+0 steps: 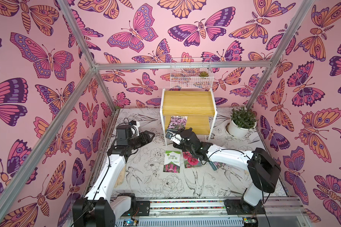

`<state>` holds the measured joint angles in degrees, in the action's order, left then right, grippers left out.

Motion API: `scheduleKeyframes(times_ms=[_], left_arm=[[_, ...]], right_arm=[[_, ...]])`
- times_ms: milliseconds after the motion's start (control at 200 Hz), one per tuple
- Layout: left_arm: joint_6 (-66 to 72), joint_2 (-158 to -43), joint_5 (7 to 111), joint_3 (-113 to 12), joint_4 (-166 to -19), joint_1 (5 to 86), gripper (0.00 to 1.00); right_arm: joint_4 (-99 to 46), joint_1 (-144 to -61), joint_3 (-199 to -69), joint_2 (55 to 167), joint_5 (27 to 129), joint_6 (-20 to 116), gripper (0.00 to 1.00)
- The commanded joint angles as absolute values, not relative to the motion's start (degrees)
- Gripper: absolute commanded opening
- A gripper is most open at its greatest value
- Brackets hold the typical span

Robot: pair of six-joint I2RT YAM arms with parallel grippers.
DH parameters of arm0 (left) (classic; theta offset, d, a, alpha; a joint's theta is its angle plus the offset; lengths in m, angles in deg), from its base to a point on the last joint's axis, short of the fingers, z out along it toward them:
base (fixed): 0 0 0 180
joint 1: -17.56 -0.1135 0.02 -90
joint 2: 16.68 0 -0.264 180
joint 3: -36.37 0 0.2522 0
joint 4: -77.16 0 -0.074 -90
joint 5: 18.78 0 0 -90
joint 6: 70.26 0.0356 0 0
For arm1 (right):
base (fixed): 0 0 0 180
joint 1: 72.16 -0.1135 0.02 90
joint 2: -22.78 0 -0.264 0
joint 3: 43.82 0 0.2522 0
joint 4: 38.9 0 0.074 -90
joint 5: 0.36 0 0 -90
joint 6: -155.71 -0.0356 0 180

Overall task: Take the seed bag off the shelf
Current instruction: Pick up the seed packet from the shelf.

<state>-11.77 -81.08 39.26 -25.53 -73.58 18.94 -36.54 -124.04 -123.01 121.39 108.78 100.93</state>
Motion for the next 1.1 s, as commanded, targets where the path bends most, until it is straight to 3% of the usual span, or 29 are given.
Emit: scheduleKeyframes(times_ms=[0, 220, 626, 736, 946, 1036, 1097], left_arm=[[-10.5, -79.9, 38.2, -24.7, -72.1, 18.4, 0.65], [-10.4, -79.7, 37.7, -24.6, -72.2, 18.2, 0.64], [-10.2, -79.8, 37.4, -24.5, -72.1, 18.0, 0.64], [-10.3, -79.7, 37.4, -24.6, -72.1, 17.9, 0.64], [-10.4, -80.0, 37.4, -24.9, -72.1, 17.8, 0.64], [-10.3, -80.0, 37.4, -24.9, -72.1, 17.8, 0.64], [-10.3, -80.0, 37.4, -24.8, -72.1, 17.7, 0.64]], right_arm=[[-36.6, -123.1, -125.8, 122.3, 110.5, 101.6, 0.70], [-33.8, -121.9, -127.4, 123.4, 109.8, 100.4, 0.60], [-31.6, -121.6, -127.5, 123.9, 109.5, 100.0, 0.52], [-31.5, -121.6, -127.1, 123.6, 109.4, 99.8, 0.40], [-31.7, -121.6, -126.1, 122.0, 108.8, 99.1, 0.08], [-31.9, -121.7, -125.6, 121.3, 108.9, 99.0, 0.00], [-31.9, -121.7, -125.4, 120.8, 108.8, 98.8, 0.00]])
